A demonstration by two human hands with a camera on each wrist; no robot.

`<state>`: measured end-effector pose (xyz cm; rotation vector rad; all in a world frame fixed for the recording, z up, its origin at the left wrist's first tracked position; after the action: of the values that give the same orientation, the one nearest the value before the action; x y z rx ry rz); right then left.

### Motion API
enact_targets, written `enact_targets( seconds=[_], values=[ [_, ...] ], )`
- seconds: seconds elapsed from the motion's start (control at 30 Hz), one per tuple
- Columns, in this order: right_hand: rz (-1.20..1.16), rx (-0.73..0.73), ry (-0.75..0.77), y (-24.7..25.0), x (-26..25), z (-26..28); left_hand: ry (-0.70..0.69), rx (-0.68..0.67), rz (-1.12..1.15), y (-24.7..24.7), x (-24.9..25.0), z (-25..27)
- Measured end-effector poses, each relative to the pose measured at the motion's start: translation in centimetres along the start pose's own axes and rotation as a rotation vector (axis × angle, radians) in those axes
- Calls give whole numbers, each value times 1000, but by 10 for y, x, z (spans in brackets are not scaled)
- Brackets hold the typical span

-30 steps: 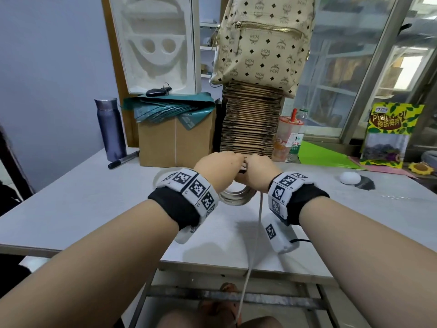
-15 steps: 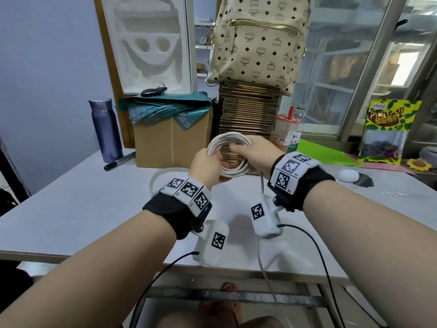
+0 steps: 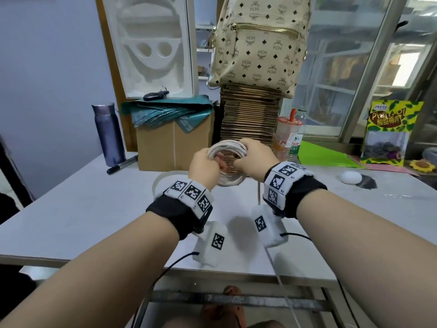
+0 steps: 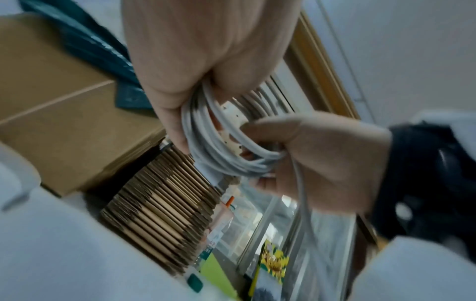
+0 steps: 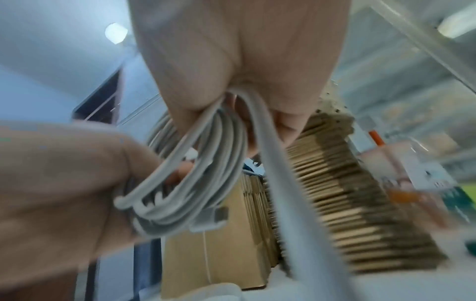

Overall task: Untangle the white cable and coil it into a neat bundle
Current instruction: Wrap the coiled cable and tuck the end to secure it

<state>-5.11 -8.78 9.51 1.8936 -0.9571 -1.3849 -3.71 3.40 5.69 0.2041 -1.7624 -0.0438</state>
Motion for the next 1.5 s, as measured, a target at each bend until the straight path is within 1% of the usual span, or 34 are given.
enact_targets(
  seconds=[0.07, 0.1, 0.13, 0.17, 0.2, 0.23, 0.27, 0.33, 0.37, 0.4, 0.43, 0.47, 0.5, 0.53, 0.57, 0.63, 0.67, 0.7, 0.73, 0.77, 0.8, 0.83, 0.9, 0.93, 1.0, 1.07, 1.1, 1.2, 1.27, 1.33, 1.37, 1.4, 1.47, 1.5],
  values=[
    [-342, -94, -133, -7, 7, 1, 139, 64, 272, 0, -7, 1],
    [-533, -163, -207, -14, 9, 2, 209, 69, 367, -2, -10, 3],
    [-657, -203, -250, -18, 10, 2, 270, 60, 437, -5, -12, 4],
    [-707, -209, -260, -20, 11, 2, 310, 35, 480, -7, -12, 6],
    [-699, -189, -249, -19, 11, 0, 316, 3, 480, -8, -11, 8],
    [-653, -153, -226, -17, 12, -2, 275, -19, 391, -6, -9, 8],
    [-572, -123, -195, -14, 11, -2, 177, -33, 200, -3, -5, 7],
    [-422, -125, -124, -7, 7, 0, -111, -32, -241, 3, 9, 8],
    [-355, -135, -80, -5, 4, 2, -245, -21, -406, 5, 16, 10],
    [-290, -142, -37, -3, 3, 3, -357, -13, -515, 5, 22, 13],
    [-232, -143, 9, -1, 0, 5, -434, -1, -586, 5, 26, 14],
    [-186, -143, 47, 0, -2, 6, -466, 12, -634, 5, 30, 15],
    [-162, -125, 77, -1, -3, 5, -451, 17, -651, 6, 32, 15],
    [-165, -88, 84, -1, -3, 3, -406, 17, -609, 6, 32, 14],
    [-196, -44, 66, -2, -1, 1, -312, 31, -478, 9, 30, 12],
    [-340, 19, 2, -2, 2, 0, -22, 52, -27, 9, 21, 7],
    [-447, 11, -57, -4, 5, -2, 147, 56, 257, 5, 16, 6],
    [-587, -33, -120, -7, 5, -2, 309, 50, 538, -1, 13, 8],
    [-734, -99, -199, -11, 7, -3, 432, 55, 758, -5, 12, 13],
    [-836, -160, -270, -13, 7, -1, 492, 59, 875, -8, 11, 15],
    [-851, -195, -322, -14, 9, 0, 494, 60, 904, -9, 11, 15],
    [-778, -215, -340, -12, 11, 0, 465, 58, 885, -9, 11, 16],
    [-530, -230, -364, -6, 16, 2, 405, 65, 831, -9, 10, 15],
    [-477, -242, -396, -4, 19, 3, 390, 65, 815, -9, 10, 14],
    [-572, -340, -484, -7, 20, 11, 354, 60, 781, -9, 9, 13],
    [-740, -441, -504, -12, 18, 17, 316, 50, 738, -9, 9, 12],
    [-784, -453, -479, -14, 19, 17, 301, 39, 719, -9, 9, 12],
    [-791, -350, -408, -15, 24, 11, 262, -23, 598, -8, 5, 12],
    [-757, -266, -401, -14, 23, 9, 202, -42, 406, -7, 3, 11],
    [-731, -206, -385, -12, 21, 7, 68, -42, 99, -3, 10, 11],
    [-674, -193, -366, -10, 18, 9, -21, -35, -73, -2, 15, 12],
    [-554, -181, -310, -8, 13, 10, -125, -35, -232, -3, 21, 13],
    [-165, -164, -121, -4, 3, 10, -342, -90, -521, -8, 33, 18],
    [40, -149, -27, -4, -2, 10, -415, -129, -665, -13, 36, 21]
  ],
)
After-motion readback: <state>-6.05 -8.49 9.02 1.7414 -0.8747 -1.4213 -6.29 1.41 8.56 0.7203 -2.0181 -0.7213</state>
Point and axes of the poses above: each hand's wrist, its own z-axis away from the middle knuckle, its own y-axis out of the back of the hand, x = y × z, the point moved 4 cm from there along -z, towards the middle knuckle
